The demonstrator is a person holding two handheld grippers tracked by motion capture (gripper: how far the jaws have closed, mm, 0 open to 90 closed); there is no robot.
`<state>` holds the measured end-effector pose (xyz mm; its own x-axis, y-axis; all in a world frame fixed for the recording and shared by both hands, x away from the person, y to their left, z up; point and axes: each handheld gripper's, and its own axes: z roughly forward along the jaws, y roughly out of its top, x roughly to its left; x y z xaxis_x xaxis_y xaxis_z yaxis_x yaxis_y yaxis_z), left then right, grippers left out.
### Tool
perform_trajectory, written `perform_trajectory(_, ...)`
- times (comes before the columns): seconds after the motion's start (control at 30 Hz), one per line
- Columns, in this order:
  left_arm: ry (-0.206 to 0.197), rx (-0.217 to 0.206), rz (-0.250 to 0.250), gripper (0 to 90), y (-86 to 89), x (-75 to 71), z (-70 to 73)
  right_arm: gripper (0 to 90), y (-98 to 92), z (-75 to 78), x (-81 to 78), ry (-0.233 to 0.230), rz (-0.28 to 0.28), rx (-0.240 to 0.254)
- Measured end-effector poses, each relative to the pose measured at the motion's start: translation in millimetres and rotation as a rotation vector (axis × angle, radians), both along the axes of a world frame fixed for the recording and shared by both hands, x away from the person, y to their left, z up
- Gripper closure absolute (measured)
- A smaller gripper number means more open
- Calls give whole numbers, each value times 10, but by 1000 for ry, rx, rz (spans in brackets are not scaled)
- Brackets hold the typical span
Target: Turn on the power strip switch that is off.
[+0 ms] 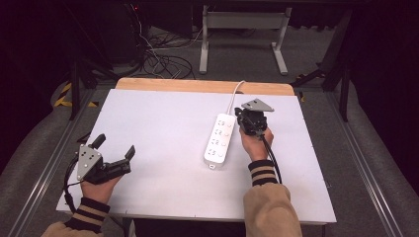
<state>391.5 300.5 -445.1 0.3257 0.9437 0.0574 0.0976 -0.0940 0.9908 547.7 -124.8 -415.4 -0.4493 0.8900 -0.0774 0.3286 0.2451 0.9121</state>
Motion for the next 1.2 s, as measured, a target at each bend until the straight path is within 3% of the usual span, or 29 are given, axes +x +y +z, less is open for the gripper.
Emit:
perform_trajectory(0.13,-3,0,-2,1,-10,11,1,900,-140,118,-175,-63,16,32)
perform_trajectory(0.2,-3,-6,-8,1,-22,9,6,900,-195,159,-274,-104,26,19)
perform_trajectory(0.4,-6,-2,-12,2,-39,20,8,900,-394,219,-550,-186,41,56)
perform_trajectory(0.6,-8,-7,-9,2,-33,20,10,900,-591,168,-850,-283,40,92)
perform_trajectory(0.7,-11,-11,-12,2,-38,16,15,900,-717,73,-1073,-353,32,131)
perform_trajectory(0.83,-13,-13,-14,2,-30,-1,27,900,-906,-25,-1244,-409,-6,200)
perform_trajectory(0.93,-20,-16,-17,2,-24,-14,29,900,-992,-96,-1245,-393,-31,227)
perform_trajectory(1.2,-17,-16,-14,2,-19,-3,24,900,-959,-131,-1212,-394,-19,210)
